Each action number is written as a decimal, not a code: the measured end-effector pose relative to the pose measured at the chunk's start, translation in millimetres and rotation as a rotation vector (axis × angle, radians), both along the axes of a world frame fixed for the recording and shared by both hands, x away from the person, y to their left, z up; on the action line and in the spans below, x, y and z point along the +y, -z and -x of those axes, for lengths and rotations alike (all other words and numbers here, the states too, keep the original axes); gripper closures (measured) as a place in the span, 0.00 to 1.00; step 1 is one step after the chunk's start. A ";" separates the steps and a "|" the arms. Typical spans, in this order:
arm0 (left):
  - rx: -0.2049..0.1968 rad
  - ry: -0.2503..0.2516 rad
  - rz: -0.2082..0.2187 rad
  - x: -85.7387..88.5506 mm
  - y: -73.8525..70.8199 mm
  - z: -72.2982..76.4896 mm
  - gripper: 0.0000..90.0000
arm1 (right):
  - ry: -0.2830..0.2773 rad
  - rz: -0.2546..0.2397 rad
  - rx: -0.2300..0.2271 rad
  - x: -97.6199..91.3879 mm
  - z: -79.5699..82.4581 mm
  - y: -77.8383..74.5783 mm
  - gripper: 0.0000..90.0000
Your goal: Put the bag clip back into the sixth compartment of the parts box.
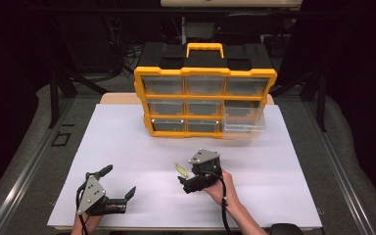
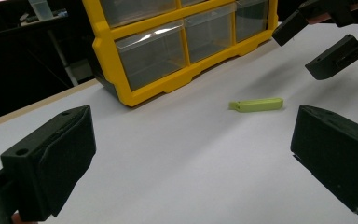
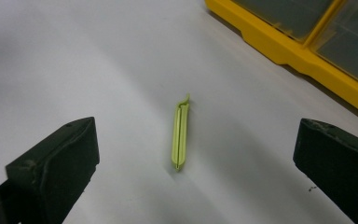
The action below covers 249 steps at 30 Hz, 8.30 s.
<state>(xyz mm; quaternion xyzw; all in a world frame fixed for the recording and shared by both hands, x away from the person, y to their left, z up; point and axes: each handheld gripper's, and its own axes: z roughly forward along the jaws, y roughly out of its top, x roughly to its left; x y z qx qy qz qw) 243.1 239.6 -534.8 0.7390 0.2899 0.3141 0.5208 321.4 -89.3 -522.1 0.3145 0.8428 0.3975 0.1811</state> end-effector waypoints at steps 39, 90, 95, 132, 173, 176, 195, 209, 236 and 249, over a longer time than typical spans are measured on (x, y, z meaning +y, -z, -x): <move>0.005 -0.013 0.016 3.5 -0.2 0.0 0.00 | 0.071 0.284 0.222 59.2 -32.1 13.2 0.78; -0.002 -0.007 0.012 2.6 -1.1 0.1 0.00 | 0.031 0.277 0.357 12.2 -36.2 -8.2 0.89; 0.001 -0.011 0.009 3.1 -0.9 -0.9 0.00 | 0.050 0.291 0.348 2.6 -35.0 -9.1 0.89; 0.007 -0.011 0.002 4.5 -0.8 -3.6 0.00 | 0.060 0.280 0.335 -42.4 -23.6 -21.5 0.89; 0.022 -0.004 -0.013 0.0 0.5 -8.7 0.00 | 0.117 0.232 0.284 -96.1 -7.8 -37.2 0.89; 0.021 -0.001 -0.009 -0.5 0.3 -8.6 0.00 | 0.125 0.233 0.273 -100.9 -7.5 -36.7 0.89; 0.016 0.002 -0.009 1.4 -0.6 -8.2 0.00 | 0.159 0.254 0.295 -119.3 -10.5 -38.8 0.89; 0.012 0.008 -0.014 -0.9 -1.0 -7.5 0.00 | 0.184 0.236 0.307 -133.6 -11.9 -43.0 0.89; 0.011 0.021 -0.013 -2.0 -0.9 -8.2 0.00 | 0.283 0.218 0.315 -167.4 -13.7 -50.9 0.89; 0.011 0.021 -0.015 -2.4 -0.9 -7.9 0.00 | 0.313 0.218 0.337 -181.7 -15.7 -54.2 0.89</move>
